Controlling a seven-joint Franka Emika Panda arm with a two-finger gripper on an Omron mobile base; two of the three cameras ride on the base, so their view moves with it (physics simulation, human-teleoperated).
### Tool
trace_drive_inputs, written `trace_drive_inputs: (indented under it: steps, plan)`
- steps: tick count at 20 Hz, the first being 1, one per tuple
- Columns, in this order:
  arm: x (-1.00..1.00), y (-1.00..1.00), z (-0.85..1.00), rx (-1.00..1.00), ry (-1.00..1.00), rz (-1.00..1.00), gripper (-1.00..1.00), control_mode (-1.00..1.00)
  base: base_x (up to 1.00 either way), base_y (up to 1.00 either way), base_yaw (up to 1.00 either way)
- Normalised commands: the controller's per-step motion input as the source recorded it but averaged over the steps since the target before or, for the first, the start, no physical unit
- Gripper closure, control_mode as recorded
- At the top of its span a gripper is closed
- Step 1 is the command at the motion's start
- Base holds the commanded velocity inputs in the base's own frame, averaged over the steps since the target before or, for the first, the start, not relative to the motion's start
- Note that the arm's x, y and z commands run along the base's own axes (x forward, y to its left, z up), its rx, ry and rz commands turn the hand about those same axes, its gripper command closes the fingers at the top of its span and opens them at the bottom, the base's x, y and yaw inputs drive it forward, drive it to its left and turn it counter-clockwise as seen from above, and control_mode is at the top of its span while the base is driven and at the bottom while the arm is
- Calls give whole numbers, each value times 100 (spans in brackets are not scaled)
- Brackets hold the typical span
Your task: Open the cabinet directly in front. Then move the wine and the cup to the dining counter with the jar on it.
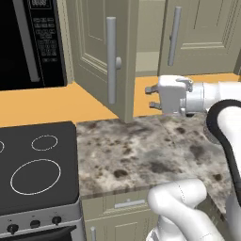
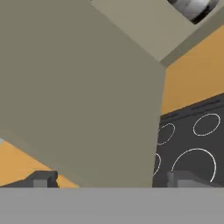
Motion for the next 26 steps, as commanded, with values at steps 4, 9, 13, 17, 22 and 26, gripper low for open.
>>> trace_drive_inputs:
  steps: [4, 9, 13, 17, 22, 26]
  plan:
    - [73, 100, -35, 0, 0, 36, -100, -100, 0, 0, 0]
    - [68, 100, -14, 0, 0, 28, -100, -100, 0, 0, 0]
    - [48, 100, 0, -2, 0, 10, -100, -100, 0, 0, 0]
    - [0, 34, 0, -2, 1, 0, -100, -100, 0, 0, 0]
    - [-7, -78, 0, 0, -8, -1, -100, -100, 0, 0, 0]
    - [-13, -100, 5, 0, 0, -17, -100, -100, 0, 0, 0]
